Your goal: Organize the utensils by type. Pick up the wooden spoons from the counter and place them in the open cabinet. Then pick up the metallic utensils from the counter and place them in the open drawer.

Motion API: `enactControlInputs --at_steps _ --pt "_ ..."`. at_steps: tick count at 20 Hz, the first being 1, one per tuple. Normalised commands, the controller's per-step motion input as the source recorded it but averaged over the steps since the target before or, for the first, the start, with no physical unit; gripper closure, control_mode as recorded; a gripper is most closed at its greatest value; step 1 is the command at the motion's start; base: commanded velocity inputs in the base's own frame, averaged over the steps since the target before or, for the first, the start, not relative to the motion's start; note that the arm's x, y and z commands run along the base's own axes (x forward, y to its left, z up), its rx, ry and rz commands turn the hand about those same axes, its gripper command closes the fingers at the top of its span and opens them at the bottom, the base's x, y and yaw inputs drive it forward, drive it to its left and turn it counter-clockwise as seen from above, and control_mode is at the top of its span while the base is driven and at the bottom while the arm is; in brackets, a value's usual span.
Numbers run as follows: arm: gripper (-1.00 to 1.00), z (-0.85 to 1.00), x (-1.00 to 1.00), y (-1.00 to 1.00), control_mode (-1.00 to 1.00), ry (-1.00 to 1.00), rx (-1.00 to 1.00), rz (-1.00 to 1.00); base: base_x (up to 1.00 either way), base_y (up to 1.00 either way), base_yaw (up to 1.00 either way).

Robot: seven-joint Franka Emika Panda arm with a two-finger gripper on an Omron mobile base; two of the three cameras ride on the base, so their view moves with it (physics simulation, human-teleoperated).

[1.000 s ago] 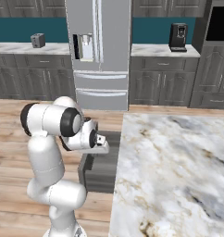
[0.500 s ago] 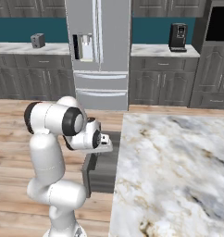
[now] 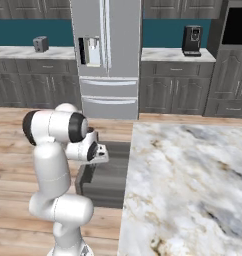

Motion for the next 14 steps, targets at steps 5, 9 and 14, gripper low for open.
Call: enactControlInputs --at_steps 5,9,14 --pt "1.0 -0.77 -0.06 1.0 -1.0 -0.08 0.0 0.0 0.0 0.0 0.0" --pt "1.0 -0.63 -0.21 1.0 -1.0 -0.08 -0.04 -0.02 0.0 0.0 0.0" --pt "1.0 -0.71 -0.19 1.0 -1.0 -0.05 -0.09 -0.01 0.0 0.0 0.0"
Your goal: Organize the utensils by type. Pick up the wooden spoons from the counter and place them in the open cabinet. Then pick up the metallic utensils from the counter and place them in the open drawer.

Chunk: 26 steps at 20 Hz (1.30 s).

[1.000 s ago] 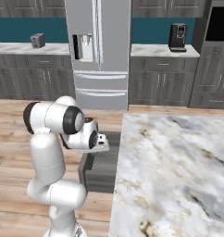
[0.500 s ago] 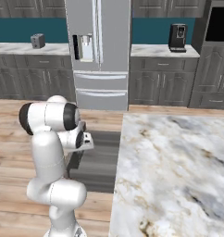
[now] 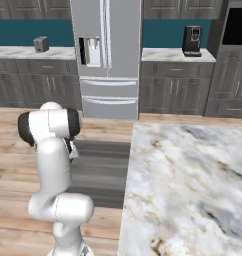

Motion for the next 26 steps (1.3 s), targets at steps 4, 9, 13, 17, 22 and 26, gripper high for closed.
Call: enactControlInputs --at_steps 4,9,13,17,22,26 --pt "1.0 -0.29 -0.27 1.0 -1.0 -0.21 -0.03 -0.03 0.0 0.0 0.0" --pt "1.0 0.27 -0.35 -0.22 -1.0 -0.31 0.08 -0.2 0.0 0.0 0.0" --pt "1.0 0.62 -0.33 -1.0 -1.0 -0.21 0.26 -0.23 0.0 0.0 0.0" --pt "1.0 0.91 -0.25 -1.0 -1.0 -0.05 0.46 -0.17 0.0 0.0 0.0" --pt "1.0 1.0 0.03 -0.95 -1.0 0.11 0.41 -0.06 0.0 0.0 0.0" --pt "1.0 1.0 0.44 -0.51 -1.0 0.43 0.19 -0.01 0.0 0.0 0.0"
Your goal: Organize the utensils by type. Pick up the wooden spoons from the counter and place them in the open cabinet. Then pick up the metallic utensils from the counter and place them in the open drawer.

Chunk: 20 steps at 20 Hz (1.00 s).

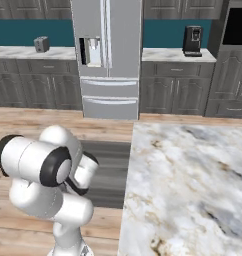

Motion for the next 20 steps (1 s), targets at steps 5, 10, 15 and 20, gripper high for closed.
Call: enactControlInputs --at_steps 5,10,15,20 --pt "1.0 0.98 0.67 -0.06 -1.0 0.56 0.0 -0.01 0.0 0.0 0.0" --pt "1.0 0.96 0.54 0.05 -1.0 0.55 -0.13 -0.03 0.0 0.0 0.0" --pt "1.0 0.71 0.86 0.47 -1.0 0.26 -0.23 -0.08 0.0 0.0 0.0" --pt "1.0 0.38 1.0 0.6 -1.0 0.06 -0.22 -0.11 0.0 0.0 0.0"
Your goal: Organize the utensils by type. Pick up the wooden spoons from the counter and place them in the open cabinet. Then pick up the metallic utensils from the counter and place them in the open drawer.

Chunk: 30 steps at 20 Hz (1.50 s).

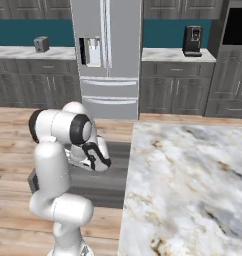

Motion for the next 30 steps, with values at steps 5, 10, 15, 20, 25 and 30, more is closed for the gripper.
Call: enactControlInputs --at_steps 5,10,15,20,25,30 --pt "1.0 0.11 1.0 0.49 -1.0 0.08 -0.19 -0.13 0.0 0.0 0.0" --pt "1.0 -0.19 0.85 0.05 -1.0 0.28 -0.11 -0.08 0.0 0.0 0.0" --pt "1.0 -0.07 0.77 0.0 -1.0 0.2 -0.01 -0.05 0.0 0.0 0.0" --pt "-1.0 0.0 0.89 0.0 -1.0 0.11 0.0 -0.05 0.0 0.0 0.0" --pt "-1.0 0.03 0.94 0.0 -1.0 0.09 0.0 -0.06 0.0 0.0 0.0" --pt "-1.0 0.0 1.0 0.0 -1.0 0.12 0.0 -0.05 0.0 0.0 0.0"
